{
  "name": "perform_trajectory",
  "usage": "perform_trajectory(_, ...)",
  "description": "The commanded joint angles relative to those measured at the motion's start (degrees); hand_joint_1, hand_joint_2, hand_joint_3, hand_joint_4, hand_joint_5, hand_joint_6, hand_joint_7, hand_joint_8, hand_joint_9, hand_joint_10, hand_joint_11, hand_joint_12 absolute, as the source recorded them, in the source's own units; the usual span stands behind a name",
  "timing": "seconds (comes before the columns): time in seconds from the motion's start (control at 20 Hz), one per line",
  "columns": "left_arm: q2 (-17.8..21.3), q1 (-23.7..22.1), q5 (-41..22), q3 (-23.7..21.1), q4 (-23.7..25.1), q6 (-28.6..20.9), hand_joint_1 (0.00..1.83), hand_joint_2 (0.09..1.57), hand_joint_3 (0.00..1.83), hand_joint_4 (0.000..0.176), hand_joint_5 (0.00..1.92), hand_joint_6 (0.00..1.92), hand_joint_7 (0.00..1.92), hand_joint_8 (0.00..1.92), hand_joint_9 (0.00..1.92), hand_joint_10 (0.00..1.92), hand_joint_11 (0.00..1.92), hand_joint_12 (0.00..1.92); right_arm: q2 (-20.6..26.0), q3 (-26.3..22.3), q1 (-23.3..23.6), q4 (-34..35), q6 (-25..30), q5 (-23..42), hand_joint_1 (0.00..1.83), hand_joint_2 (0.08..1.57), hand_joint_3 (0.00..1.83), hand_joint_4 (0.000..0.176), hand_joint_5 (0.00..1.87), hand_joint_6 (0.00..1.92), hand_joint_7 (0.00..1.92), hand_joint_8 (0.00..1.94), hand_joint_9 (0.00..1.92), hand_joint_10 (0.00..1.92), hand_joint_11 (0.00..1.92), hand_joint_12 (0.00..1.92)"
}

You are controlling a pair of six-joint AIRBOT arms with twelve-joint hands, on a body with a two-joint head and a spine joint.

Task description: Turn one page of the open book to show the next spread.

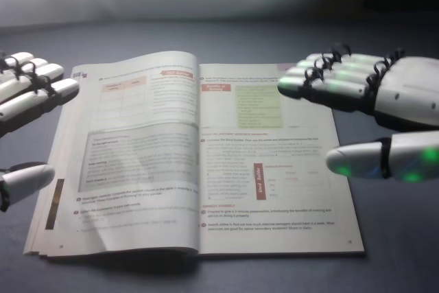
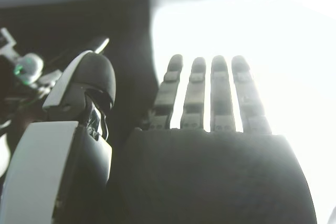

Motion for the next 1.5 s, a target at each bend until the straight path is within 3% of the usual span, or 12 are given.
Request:
perform_trajectory(0.0,-0.22,-0.88,-6.77,0.73,-1.25,-0.5,0.13,1.44,0.0,0.018,0.07,0.0,0.0,0.0,0.0,0.0,0.0,0.0,0.88,-0.35,-0.1,3.36,-0.26,6.42,0.0,1.29,0.01,0.0,0.01,0.0,0.0,0.0,0.0,0.0,0.0,0.0)
perform_trajectory(0.1,-1.14,-1.49,-6.65,1.28,-0.79,-1.09,0.04,1.45,0.0,0.026,0.04,0.0,0.0,0.0,0.0,0.0,0.0,0.0,2.28,-1.54,-1.85,5.71,-2.16,7.05,0.0,1.3,0.02,0.0,0.0,0.0,0.0,0.0,0.0,0.0,0.0,0.0)
perform_trajectory(0.3,-2.55,-2.46,-7.0,1.97,-0.62,-1.41,0.0,1.42,0.0,0.0,0.02,0.0,0.0,0.0,0.0,0.0,0.0,0.0,4.45,-3.46,-6.16,12.35,-5.52,11.85,0.0,1.31,0.02,0.0,0.0,0.0,0.0,0.0,0.0,0.0,0.0,0.0)
perform_trajectory(0.5,-3.73,-4.47,-6.98,2.8,0.09,-1.9,0.05,1.45,0.0,0.0,0.0,0.0,0.0,0.0,0.0,0.0,0.0,0.0,5.13,-4.33,-8.93,16.88,-7.49,16.49,0.0,1.31,0.02,0.0,0.0,0.0,0.0,0.0,0.0,0.0,0.0,0.0)
perform_trajectory(0.7,-5.25,-6.55,-6.6,3.84,1.08,-2.36,0.01,1.45,0.0,0.048,0.0,0.0,0.0,0.0,0.0,0.0,0.01,0.0,5.53,-4.49,-9.23,17.97,-7.91,18.51,0.0,1.32,0.02,0.0,0.0,0.0,0.0,0.0,0.0,0.0,0.0,0.0)
perform_trajectory(0.85,-6.0,-7.88,-6.05,4.46,1.97,-2.78,0.01,1.45,0.0,0.051,0.0,0.0,0.0,0.0,0.0,0.0,0.01,0.0,5.62,-4.58,-9.73,19.22,-8.2,20.8,0.0,1.32,0.02,0.0,0.0,0.0,0.0,0.0,0.0,0.0,0.0,0.0)
perform_trajectory(0.9,-6.87,-7.96,-7.09,4.81,1.45,-2.9,0.04,1.44,0.0,0.016,0.0,0.0,0.0,0.0,0.0,0.0,0.0,0.0,5.72,-4.67,-10.3,20.14,-8.32,22.43,0.0,1.34,0.03,0.0,0.0,0.0,0.0,0.0,0.0,0.0,0.0,0.0)
perform_trajectory(1.0,-7.97,-7.96,-8.33,5.3,0.66,-3.17,0.25,1.43,0.0,0.0,0.0,0.0,0.0,0.0,0.0,0.0,0.0,0.0,5.65,-4.68,-11.26,21.73,-8.68,24.95,0.0,1.37,0.04,0.0,0.0,0.0,0.0,0.0,0.0,0.0,0.0,0.0)
perform_trajectory(1.05,-8.67,-7.98,-9.09,5.59,0.12,-3.35,0.25,1.41,0.0,0.002,0.0,0.0,0.0,0.0,0.0,0.0,0.0,0.0,5.58,-4.71,-12.12,23.2,-9.11,26.91,0.0,1.38,0.04,0.0,0.0,0.0,0.0,0.0,0.0,0.0,0.0,0.0)
perform_trajectory(1.1,-9.2,-7.98,-9.83,5.84,-0.32,-3.6,0.1,1.41,0.0,0.028,0.0,0.0,0.0,0.0,0.0,0.0,0.0,0.0,5.49,-4.72,-13.18,24.8,-9.39,29.7,0.04,1.39,0.03,0.0,0.0,0.0,0.0,0.0,0.0,0.0,0.0,0.0)
perform_trajectory(1.35,-10.64,-7.96,-12.1,6.45,-1.84,-4.03,0.0,1.34,0.0,0.103,0.0,0.0,0.0,0.0,0.0,0.0,0.0,0.0,5.53,-4.78,-15.24,29.32,-9.91,38.42,0.23,1.44,0.02,0.0,0.0,0.0,0.0,0.0,0.0,0.0,0.0,0.0)
perform_trajectory(1.45,-10.75,-7.76,-14.73,6.53,-2.81,-4.33,0.13,1.36,0.0,0.065,0.0,0.0,0.0,0.0,0.0,0.0,0.0,0.0,5.64,-4.89,-15.94,31.21,-9.91,43.13,0.18,1.42,0.01,0.024,0.0,0.0,0.0,0.0,0.0,0.0,0.0,0.0)
